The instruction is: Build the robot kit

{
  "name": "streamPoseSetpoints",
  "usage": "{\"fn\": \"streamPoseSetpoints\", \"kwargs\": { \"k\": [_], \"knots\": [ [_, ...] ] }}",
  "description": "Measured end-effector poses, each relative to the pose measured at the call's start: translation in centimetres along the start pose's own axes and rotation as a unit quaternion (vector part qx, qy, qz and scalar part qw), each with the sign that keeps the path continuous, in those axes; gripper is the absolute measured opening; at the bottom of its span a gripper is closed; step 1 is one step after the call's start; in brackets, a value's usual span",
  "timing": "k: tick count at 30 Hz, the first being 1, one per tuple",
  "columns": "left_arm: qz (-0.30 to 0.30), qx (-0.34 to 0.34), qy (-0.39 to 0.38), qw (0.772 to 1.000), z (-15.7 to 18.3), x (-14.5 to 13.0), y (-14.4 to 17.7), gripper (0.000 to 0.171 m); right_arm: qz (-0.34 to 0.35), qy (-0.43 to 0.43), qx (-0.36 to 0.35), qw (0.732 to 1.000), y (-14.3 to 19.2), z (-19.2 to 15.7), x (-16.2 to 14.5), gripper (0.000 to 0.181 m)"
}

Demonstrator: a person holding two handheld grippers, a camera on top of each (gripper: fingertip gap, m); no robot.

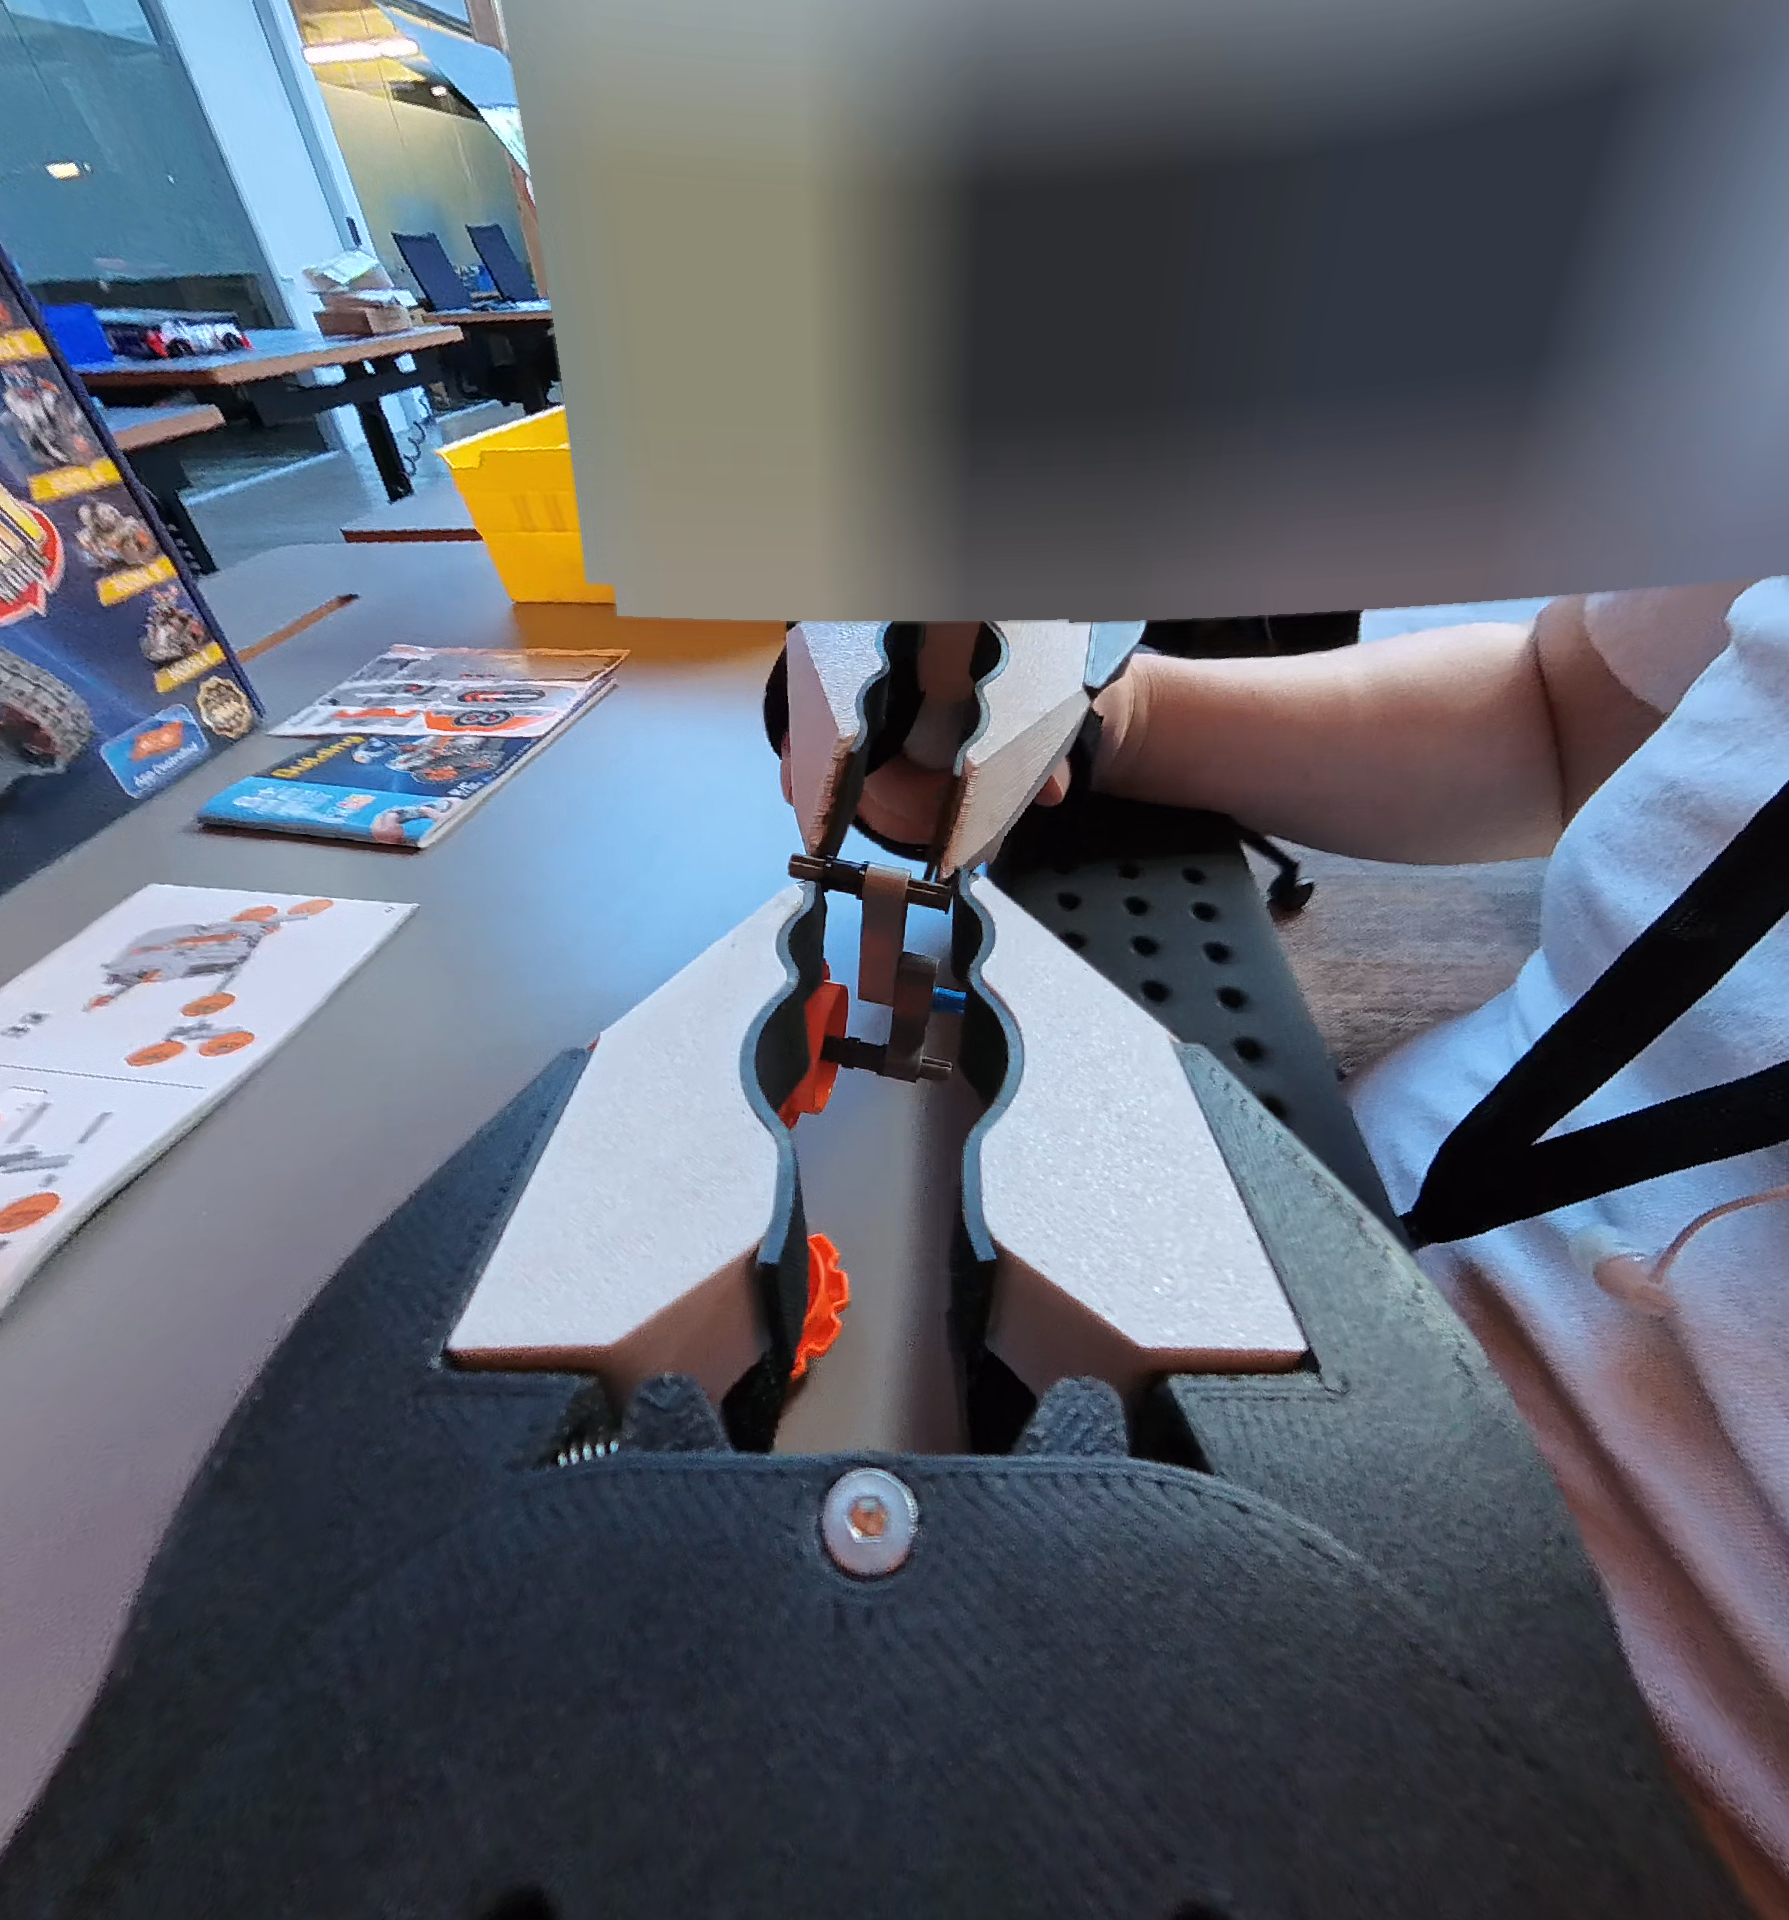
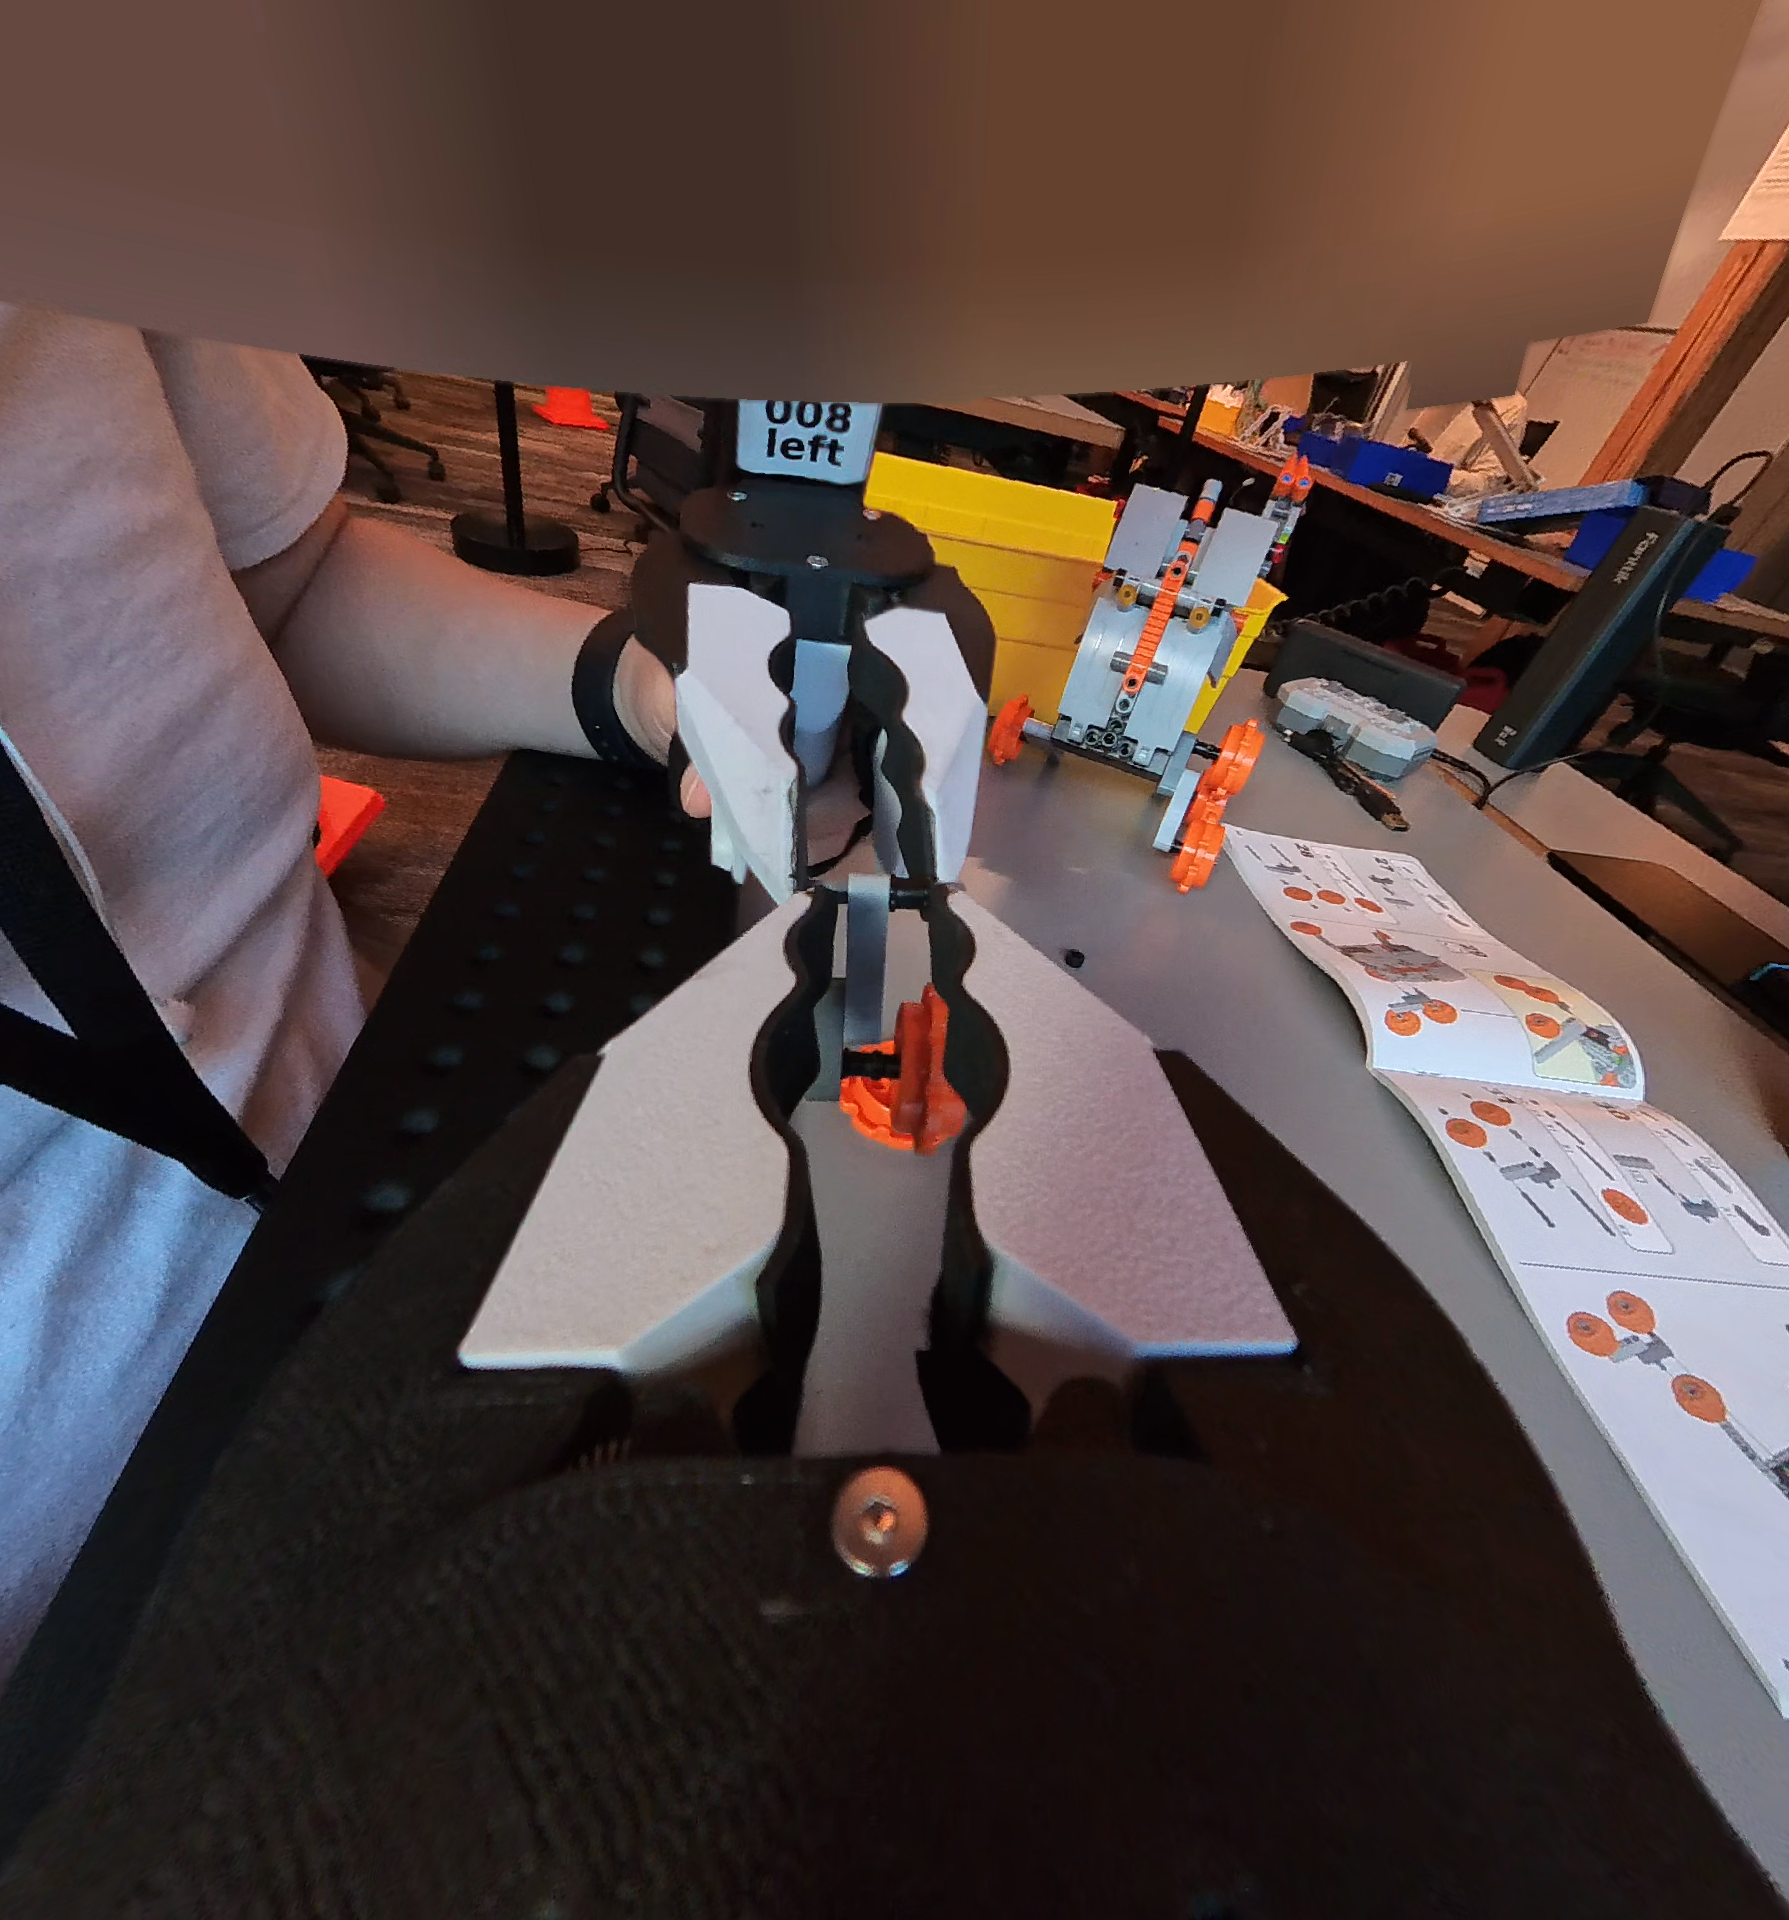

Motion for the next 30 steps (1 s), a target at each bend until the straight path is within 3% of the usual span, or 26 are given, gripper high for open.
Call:
{"fn": "streamPoseSetpoints", "kwargs": {
  "k": [6,11,20,30],
  "knots": [
    [0.010,-0.006,0.033,0.999,-0.2,0.1,-0.1,0.023,0.009,-0.019,-0.002,1.000,0.1,0.3,0.1,0.018],
    [0.013,0.005,0.006,1.000,0.1,0.3,-0.1,0.022,0.015,-0.034,-0.010,0.999,0.2,0.6,0.1,0.028],
    [0.034,0.028,-0.009,0.999,-0.2,0.8,0.3,0.022,-0.004,-0.073,0.030,0.997,0.1,0.4,-0.5,0.028],
    [0.030,0.026,-0.046,0.998,0.5,0.9,0.0,0.022,-0.024,0.030,0.028,0.999,-0.6,-0.8,-0.7,0.014]
  ]
}}
Point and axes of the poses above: each gripper's, where its closed fingertips meet, y back along the fingers, x out of its top, z = x × y across the jaws, the point moved 8 cm from there along y, back along the fingers, and after that the axes turned 5 degrees about z, right-handed, at the moved point
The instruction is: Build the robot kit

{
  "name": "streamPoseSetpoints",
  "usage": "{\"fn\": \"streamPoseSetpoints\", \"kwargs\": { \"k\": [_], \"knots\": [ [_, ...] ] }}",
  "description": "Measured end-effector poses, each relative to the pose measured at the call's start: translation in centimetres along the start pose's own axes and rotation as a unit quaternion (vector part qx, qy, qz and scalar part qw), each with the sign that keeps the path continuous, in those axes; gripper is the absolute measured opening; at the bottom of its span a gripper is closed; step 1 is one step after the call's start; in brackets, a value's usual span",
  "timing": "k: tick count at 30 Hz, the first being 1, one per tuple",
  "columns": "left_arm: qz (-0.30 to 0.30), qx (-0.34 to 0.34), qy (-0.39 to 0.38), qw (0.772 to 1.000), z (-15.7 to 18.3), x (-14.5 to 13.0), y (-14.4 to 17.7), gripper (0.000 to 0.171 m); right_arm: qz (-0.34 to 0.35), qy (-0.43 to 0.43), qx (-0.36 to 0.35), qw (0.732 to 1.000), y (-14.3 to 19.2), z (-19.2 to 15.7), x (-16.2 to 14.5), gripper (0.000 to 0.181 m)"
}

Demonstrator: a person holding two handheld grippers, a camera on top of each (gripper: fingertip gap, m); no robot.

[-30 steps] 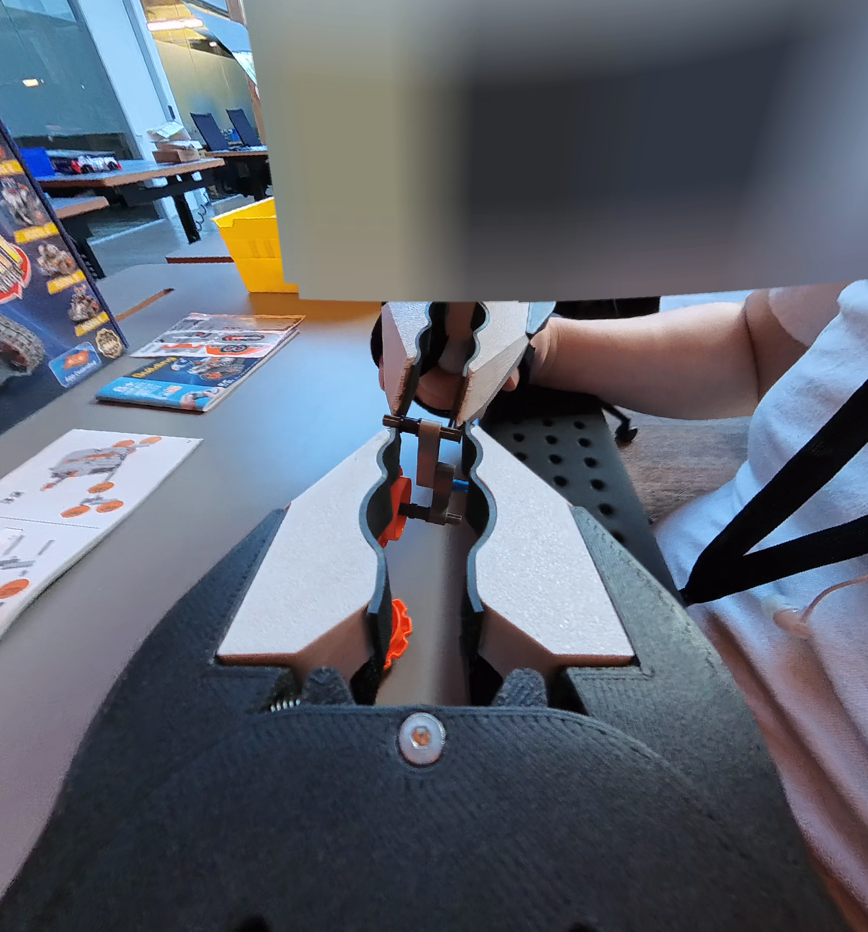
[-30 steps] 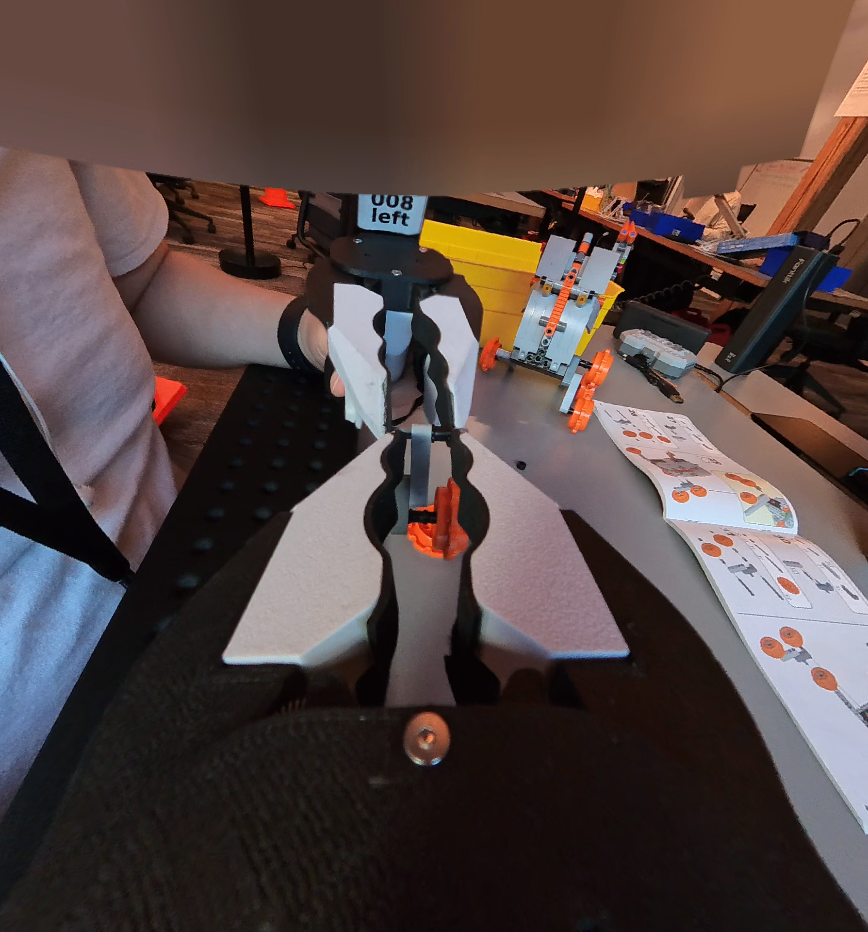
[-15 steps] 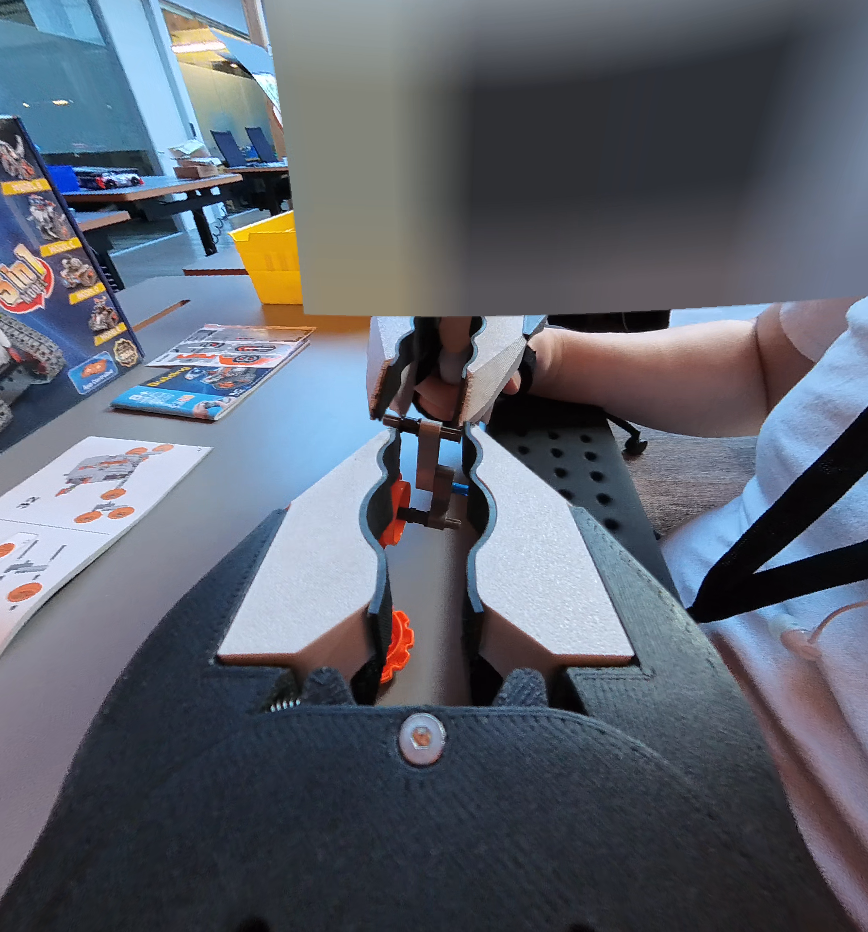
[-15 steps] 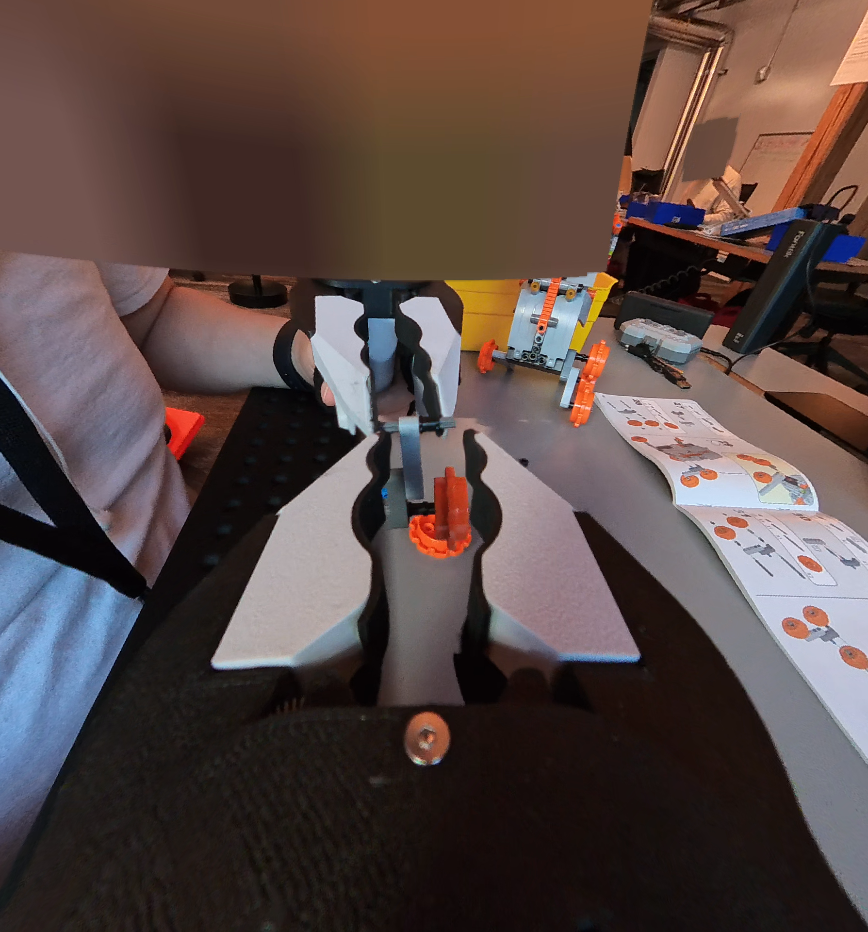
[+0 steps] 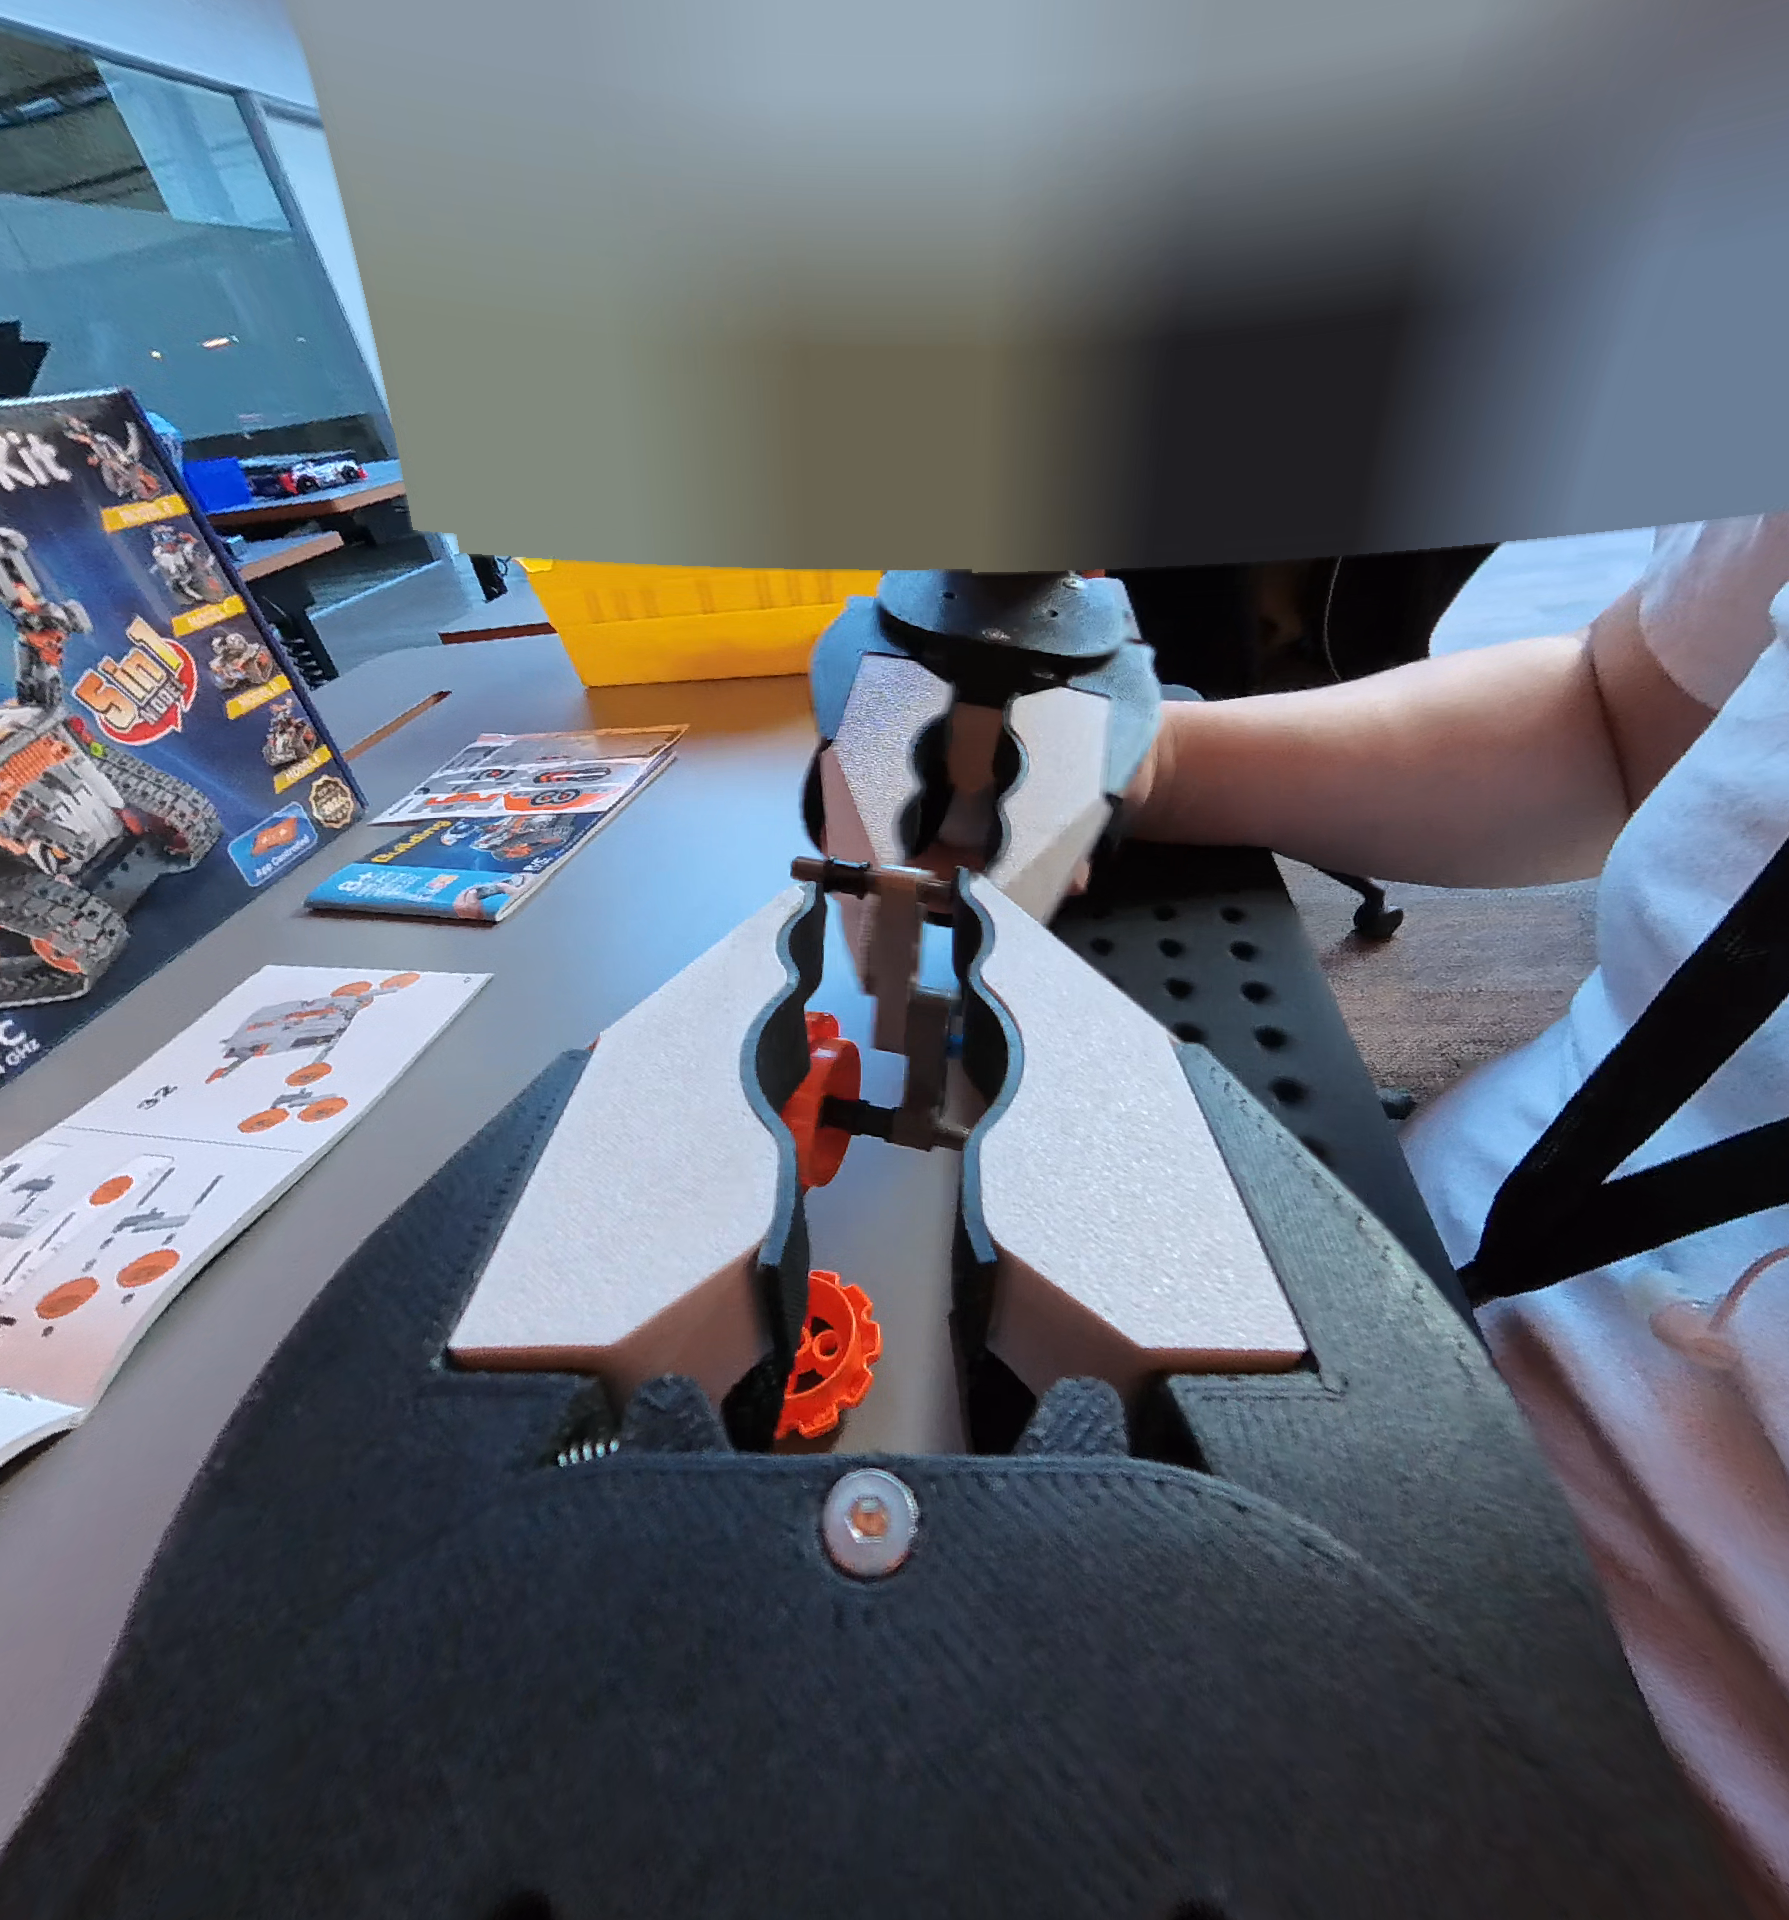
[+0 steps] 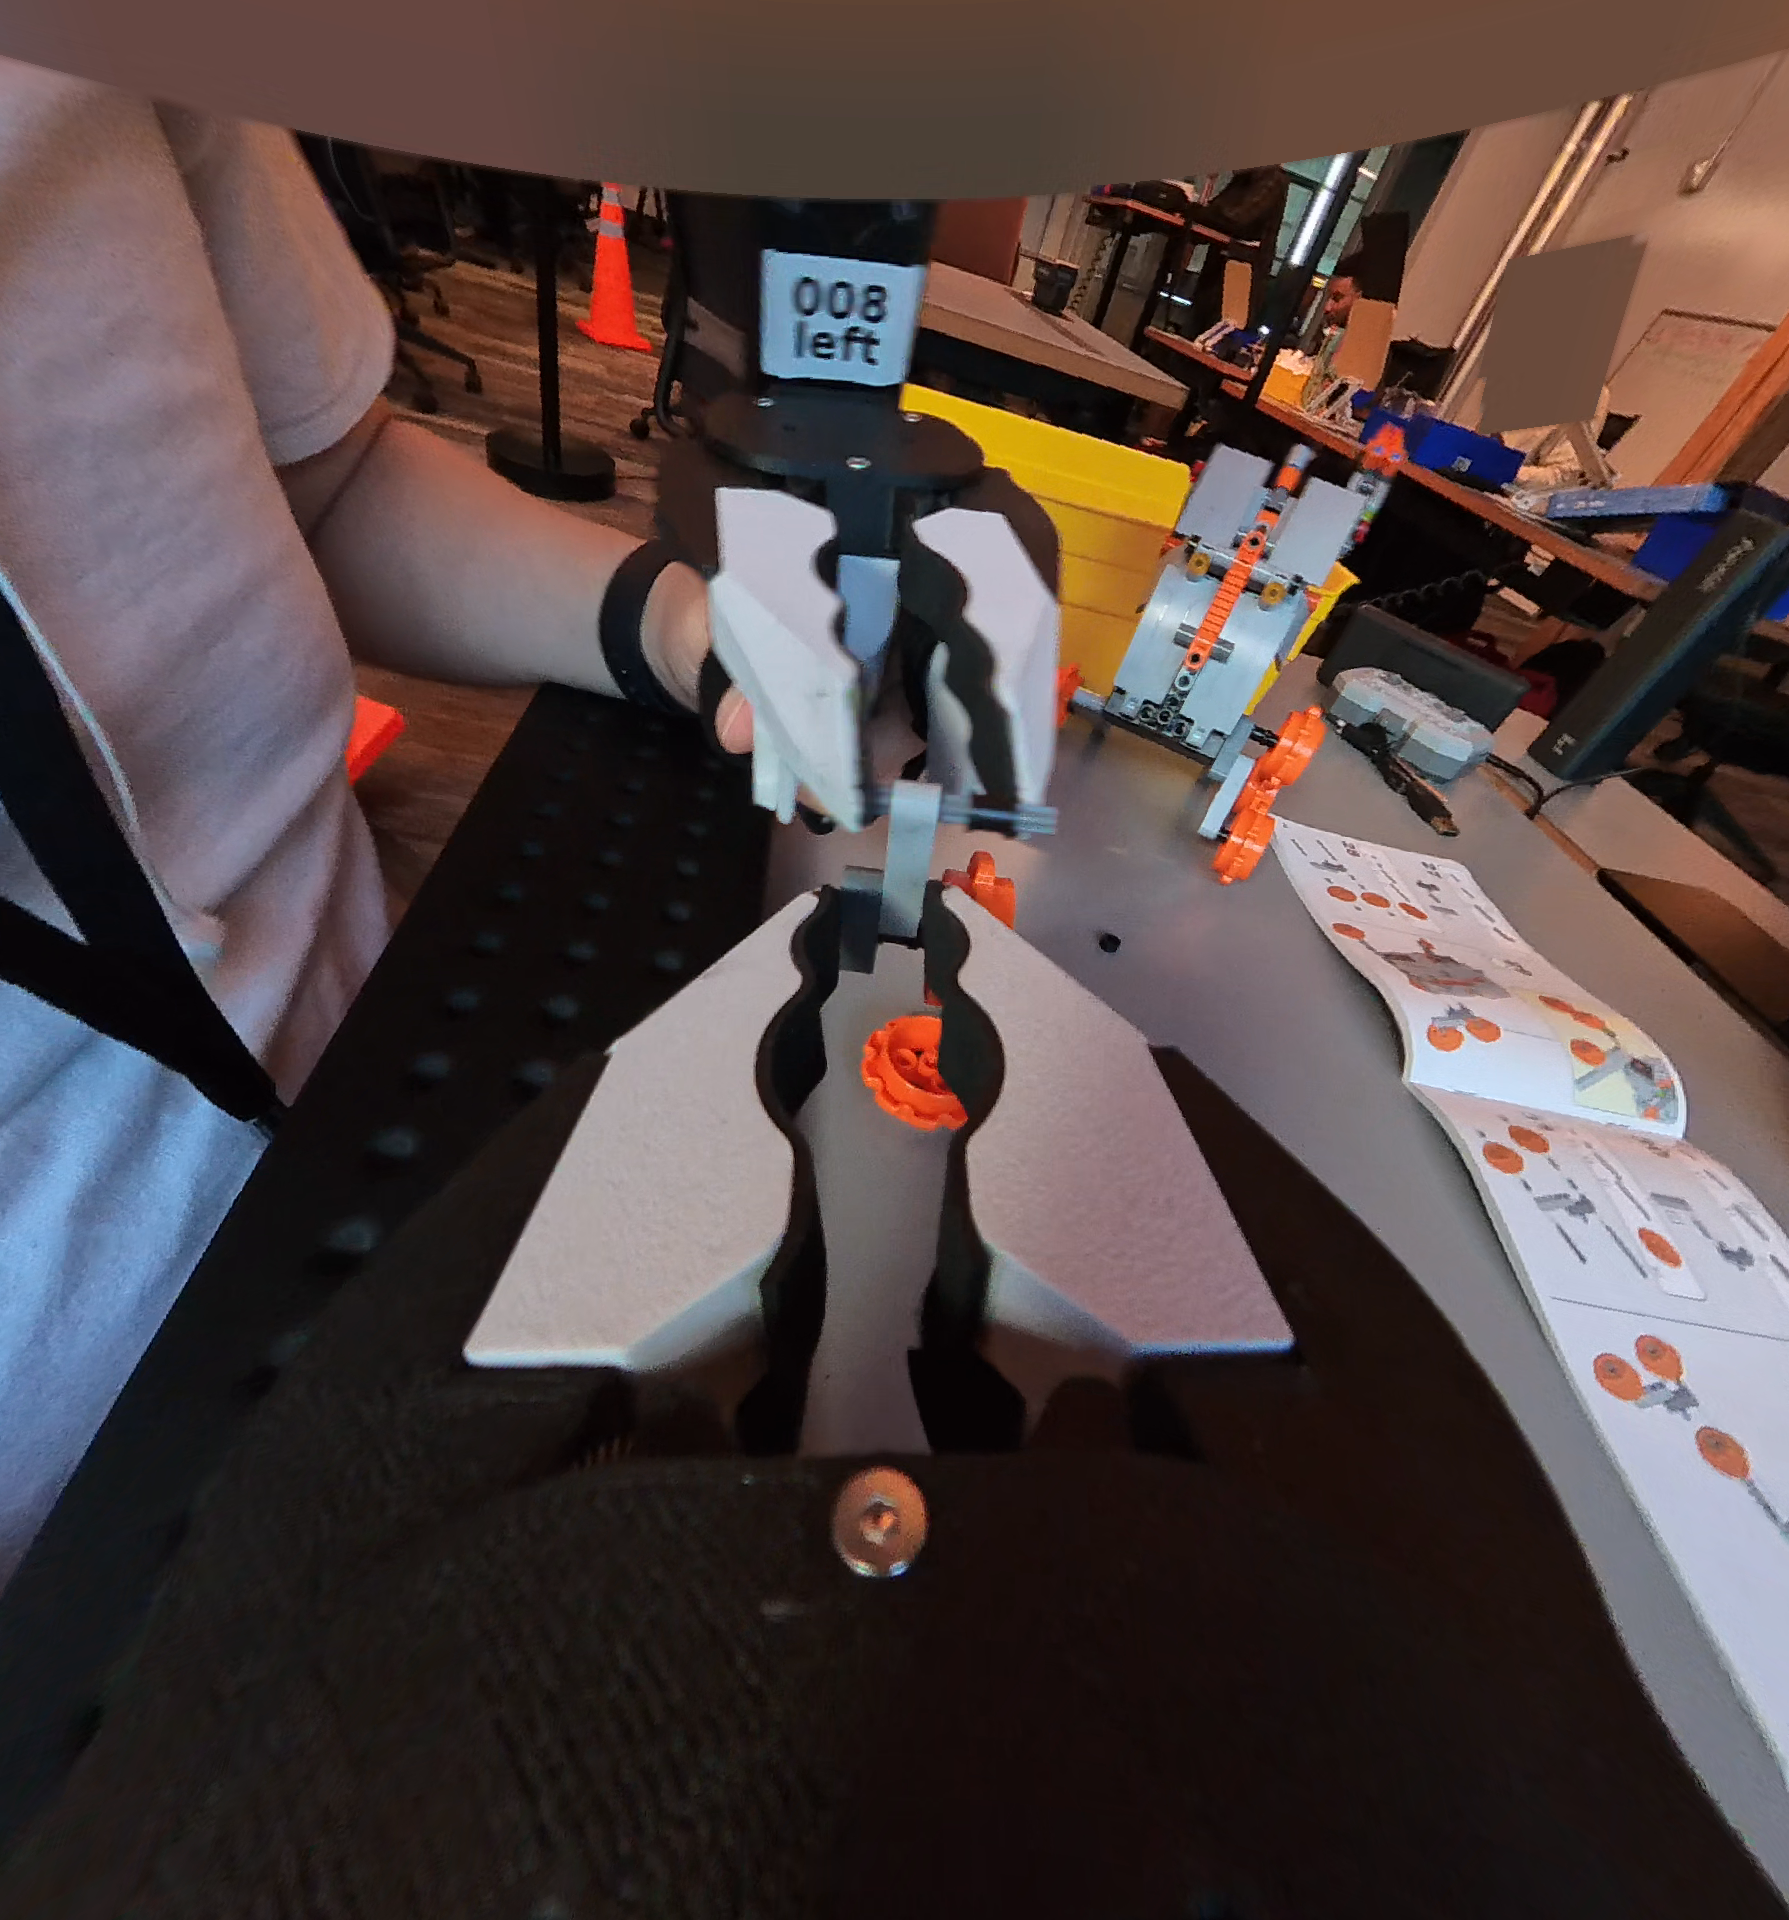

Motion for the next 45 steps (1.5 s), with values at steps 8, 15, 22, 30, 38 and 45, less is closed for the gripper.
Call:
{"fn": "streamPoseSetpoints", "kwargs": {
  "k": [8,15,22,30,38,45],
  "knots": [
    [-0.005,-0.005,0.003,1.000,0.0,-0.1,0.0,0.022,0.000,0.006,0.012,1.000,-0.1,-0.3,0.0,0.014],
    [0.002,0.016,-0.003,1.000,-0.4,0.1,0.3,0.022,0.050,-0.037,-0.033,0.998,1.2,1.0,0.9,0.025],
    [-0.005,0.018,-0.032,0.999,0.0,0.0,0.1,0.022,0.058,-0.004,-0.063,0.996,1.3,1.0,1.4,0.020],
    [-0.008,0.015,-0.039,0.999,0.2,0.0,0.0,0.022,0.055,-0.014,-0.038,0.998,1.0,0.7,1.2,0.014],
    [-0.009,0.008,-0.030,0.999,0.3,0.0,0.0,0.022,0.060,-0.019,-0.039,0.997,1.2,0.8,1.3,0.024],
    [-0.010,0.007,-0.007,1.000,0.1,-0.1,0.0,0.022,0.072,-0.055,-0.025,0.996,1.5,1.1,1.4,0.029]
  ]
}}
Point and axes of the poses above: each gripper's, where its closed fingertips meet, y back along the fingers, x out of its top, z = x × y across the jaws, the point moved 8 cm from there along y, back along the fingers, and after that the axes turned 5 degrees about z, right-handed, at the moved point
